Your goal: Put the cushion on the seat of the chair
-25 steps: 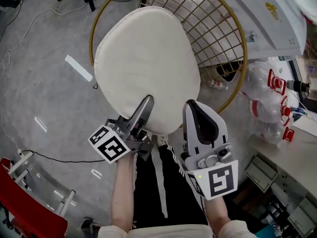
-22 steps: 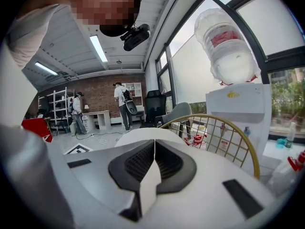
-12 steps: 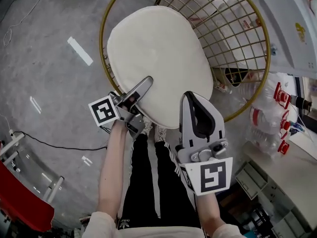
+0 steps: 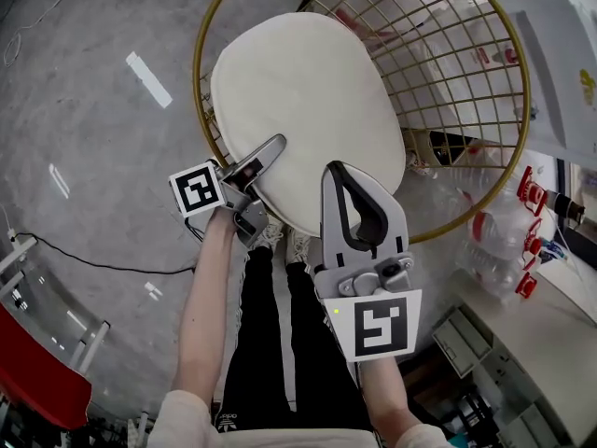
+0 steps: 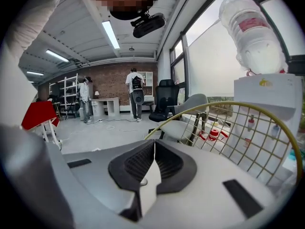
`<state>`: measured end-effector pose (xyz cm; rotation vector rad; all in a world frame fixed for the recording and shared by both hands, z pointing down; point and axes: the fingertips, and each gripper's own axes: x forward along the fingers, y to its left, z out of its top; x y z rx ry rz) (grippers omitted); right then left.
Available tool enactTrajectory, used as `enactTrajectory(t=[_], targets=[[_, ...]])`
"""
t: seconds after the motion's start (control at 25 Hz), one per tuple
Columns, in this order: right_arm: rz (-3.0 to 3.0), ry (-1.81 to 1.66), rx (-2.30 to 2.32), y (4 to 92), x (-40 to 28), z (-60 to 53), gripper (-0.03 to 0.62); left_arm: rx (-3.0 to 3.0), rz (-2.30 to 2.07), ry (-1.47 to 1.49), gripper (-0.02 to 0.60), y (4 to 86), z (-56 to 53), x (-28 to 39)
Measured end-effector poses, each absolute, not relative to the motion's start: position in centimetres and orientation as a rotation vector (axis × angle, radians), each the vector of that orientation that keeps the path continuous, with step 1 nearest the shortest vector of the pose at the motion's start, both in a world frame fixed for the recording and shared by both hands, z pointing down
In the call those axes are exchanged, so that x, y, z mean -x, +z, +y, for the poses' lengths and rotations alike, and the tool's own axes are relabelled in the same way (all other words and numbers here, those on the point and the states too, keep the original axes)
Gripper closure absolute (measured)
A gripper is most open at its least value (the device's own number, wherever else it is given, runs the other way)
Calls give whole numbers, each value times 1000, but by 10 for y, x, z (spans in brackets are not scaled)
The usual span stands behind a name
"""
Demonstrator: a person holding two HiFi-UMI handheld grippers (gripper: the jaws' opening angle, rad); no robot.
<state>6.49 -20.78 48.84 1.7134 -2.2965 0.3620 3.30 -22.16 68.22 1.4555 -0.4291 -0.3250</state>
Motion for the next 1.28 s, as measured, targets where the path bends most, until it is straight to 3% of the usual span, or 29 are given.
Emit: enactTrajectory(t=[1.28], targets=[[-2332, 427, -1624, 510, -36, -213, 576, -1464, -605, -119, 514, 735, -233, -11]])
